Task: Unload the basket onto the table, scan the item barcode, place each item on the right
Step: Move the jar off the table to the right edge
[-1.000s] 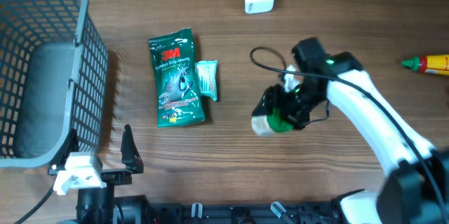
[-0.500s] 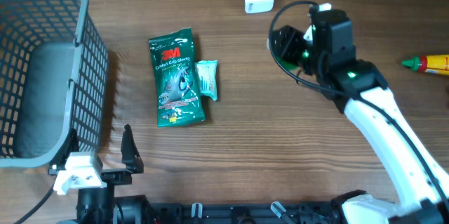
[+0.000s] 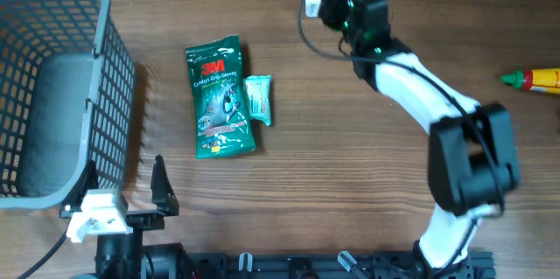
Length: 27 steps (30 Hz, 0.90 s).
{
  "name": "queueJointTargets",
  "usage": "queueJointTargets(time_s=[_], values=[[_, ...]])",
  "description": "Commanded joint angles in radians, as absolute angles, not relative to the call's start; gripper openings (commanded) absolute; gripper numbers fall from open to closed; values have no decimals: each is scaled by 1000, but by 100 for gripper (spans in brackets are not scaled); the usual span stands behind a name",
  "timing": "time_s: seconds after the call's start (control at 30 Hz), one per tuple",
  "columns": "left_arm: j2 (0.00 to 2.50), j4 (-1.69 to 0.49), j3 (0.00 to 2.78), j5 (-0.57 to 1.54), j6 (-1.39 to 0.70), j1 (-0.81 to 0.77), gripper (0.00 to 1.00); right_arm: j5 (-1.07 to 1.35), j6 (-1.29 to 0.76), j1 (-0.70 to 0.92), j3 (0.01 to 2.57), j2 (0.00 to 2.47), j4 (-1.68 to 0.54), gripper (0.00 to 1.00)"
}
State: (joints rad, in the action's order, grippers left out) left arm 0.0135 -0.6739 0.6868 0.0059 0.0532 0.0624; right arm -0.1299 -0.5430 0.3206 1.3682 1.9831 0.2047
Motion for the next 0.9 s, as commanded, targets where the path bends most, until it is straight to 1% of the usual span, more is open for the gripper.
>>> queueJointTargets(time_s=[0.0,0.13,0.27,0.37,0.47,0.57,0.63,0.73,0.87], values=[[5,-672,684,3,44,70,100,-222,-491,323,1594,2126,219,52],[5,-672,684,3,44,70,100,-248,-474,321,1833,2311,179,52],[5,-672,684,3,44,70,100,-248,-471,321,1948,2410,159,53],[5,-672,684,3,44,70,100,-258,-471,321,1964,2415,153,54],[5,-672,684,3,44,70,100,-259,-470,313,2031,2410,24,54],[5,-671,684,3,44,70,100,-259,-471,283,2126,2394,-148,57],[5,-672,684,3,44,70,100,-259,-480,232,2193,2366,-279,59],[5,-672,684,3,44,70,100,-258,-533,138,2228,2329,-408,59],[5,-672,684,3,44,70,100,-200,-611,-52,2229,2333,-550,58]])
